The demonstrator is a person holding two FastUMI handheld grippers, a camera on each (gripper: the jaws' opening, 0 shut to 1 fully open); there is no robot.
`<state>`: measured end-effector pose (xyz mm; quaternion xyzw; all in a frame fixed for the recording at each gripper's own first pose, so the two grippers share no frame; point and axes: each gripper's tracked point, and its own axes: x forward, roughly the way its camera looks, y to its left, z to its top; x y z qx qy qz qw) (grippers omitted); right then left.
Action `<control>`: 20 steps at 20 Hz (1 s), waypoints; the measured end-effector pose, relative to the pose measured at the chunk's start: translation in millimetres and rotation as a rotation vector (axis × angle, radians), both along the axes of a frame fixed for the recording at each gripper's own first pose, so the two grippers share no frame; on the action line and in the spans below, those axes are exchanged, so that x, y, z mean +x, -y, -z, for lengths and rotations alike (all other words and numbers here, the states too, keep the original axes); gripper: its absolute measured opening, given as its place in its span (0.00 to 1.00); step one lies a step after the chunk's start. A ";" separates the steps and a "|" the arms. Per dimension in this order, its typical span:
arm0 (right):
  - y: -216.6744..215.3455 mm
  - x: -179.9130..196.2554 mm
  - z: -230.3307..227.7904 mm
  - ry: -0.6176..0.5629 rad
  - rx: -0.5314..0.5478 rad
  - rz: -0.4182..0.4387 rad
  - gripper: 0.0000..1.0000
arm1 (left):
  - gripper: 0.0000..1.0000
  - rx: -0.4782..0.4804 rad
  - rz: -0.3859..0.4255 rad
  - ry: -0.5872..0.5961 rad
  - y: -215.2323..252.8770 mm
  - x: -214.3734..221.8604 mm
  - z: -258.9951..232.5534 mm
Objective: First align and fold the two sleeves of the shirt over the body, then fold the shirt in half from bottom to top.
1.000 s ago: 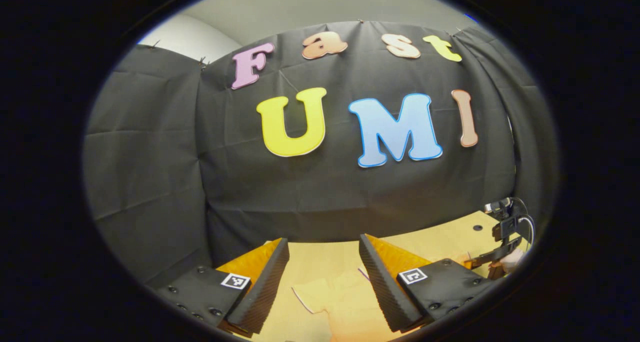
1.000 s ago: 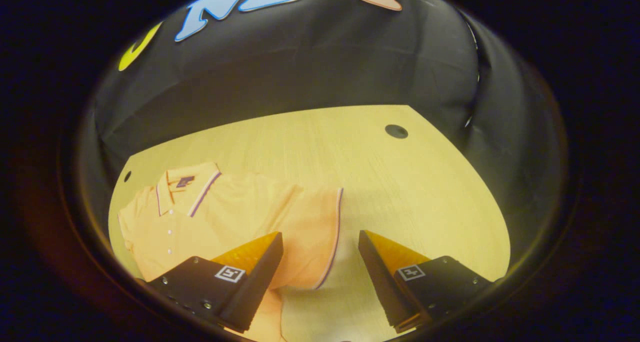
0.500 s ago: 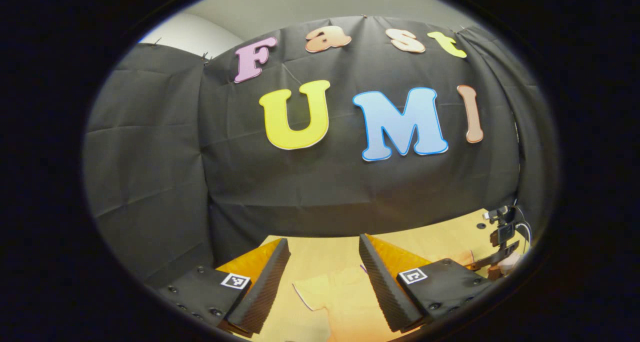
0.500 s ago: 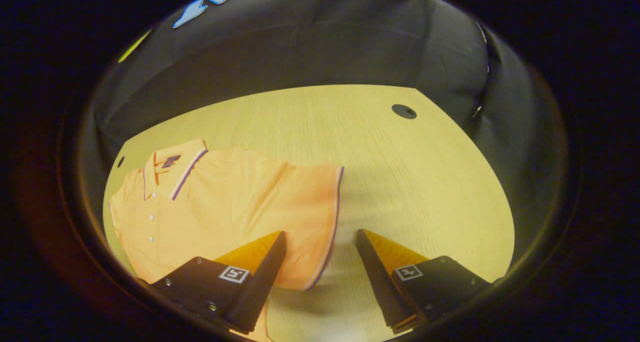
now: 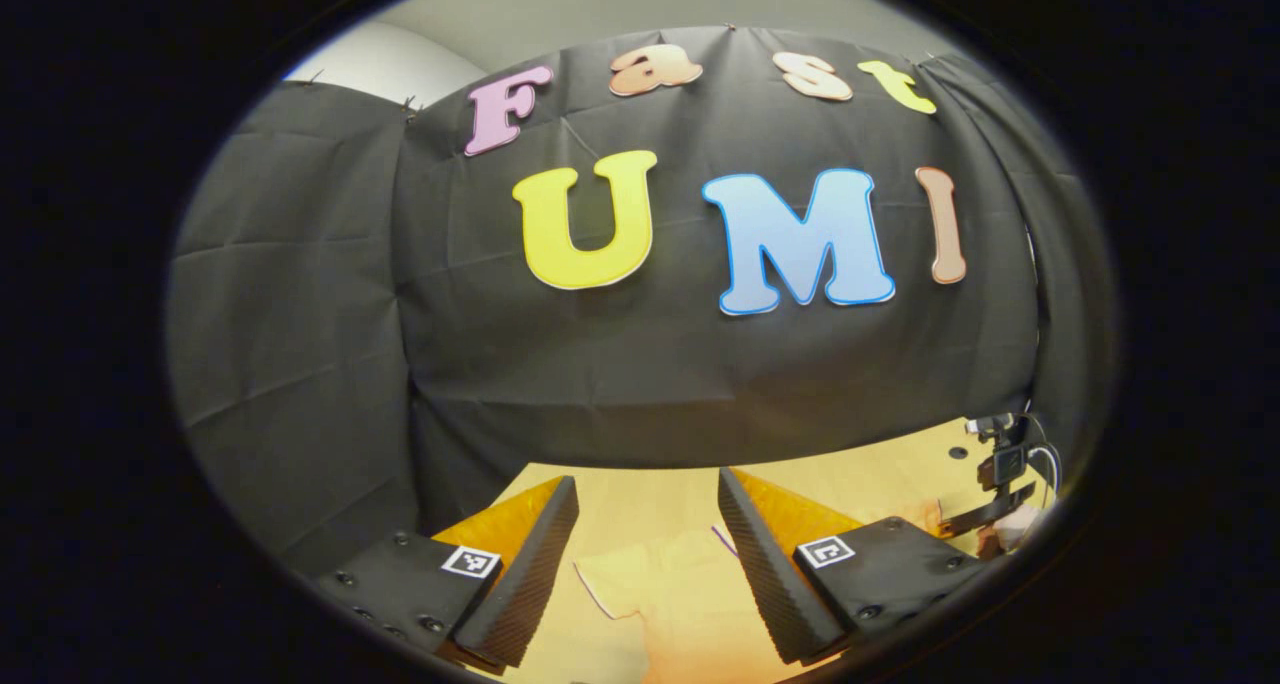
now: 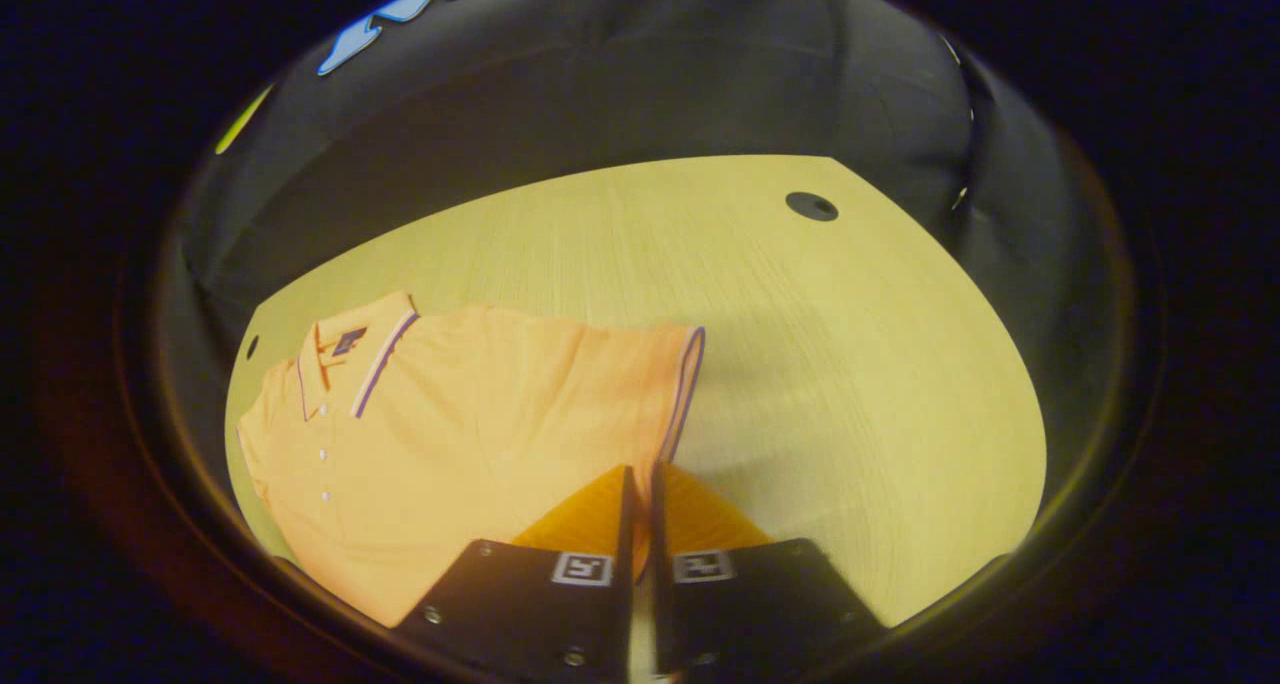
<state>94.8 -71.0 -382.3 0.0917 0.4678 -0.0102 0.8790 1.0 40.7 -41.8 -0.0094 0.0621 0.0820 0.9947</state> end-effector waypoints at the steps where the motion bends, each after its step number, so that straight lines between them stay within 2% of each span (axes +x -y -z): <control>1: -0.8 2.8 -0.9 0.012 -0.010 -0.008 0.06 | 0.98 0.000 -0.001 -0.003 0.2 0.5 0.7; 3: -2.1 3.3 -0.1 0.011 -0.026 -0.026 0.02 | 0.98 -0.001 -0.002 -0.005 -1.3 0.4 3.5; 10: -11.1 14.9 -21.2 0.065 -0.051 -0.031 0.02 | 0.98 -0.003 -0.014 -0.007 -11.6 -3.9 5.6; 15: -45.8 32.6 -55.8 0.148 -0.073 -0.126 0.02 | 0.98 -0.018 -0.029 -0.010 -21.2 -10.7 11.2; 20: -106.1 41.7 -86.8 0.225 -0.051 -0.230 0.03 | 0.98 -0.017 -0.056 -0.010 -37.9 -20.1 13.6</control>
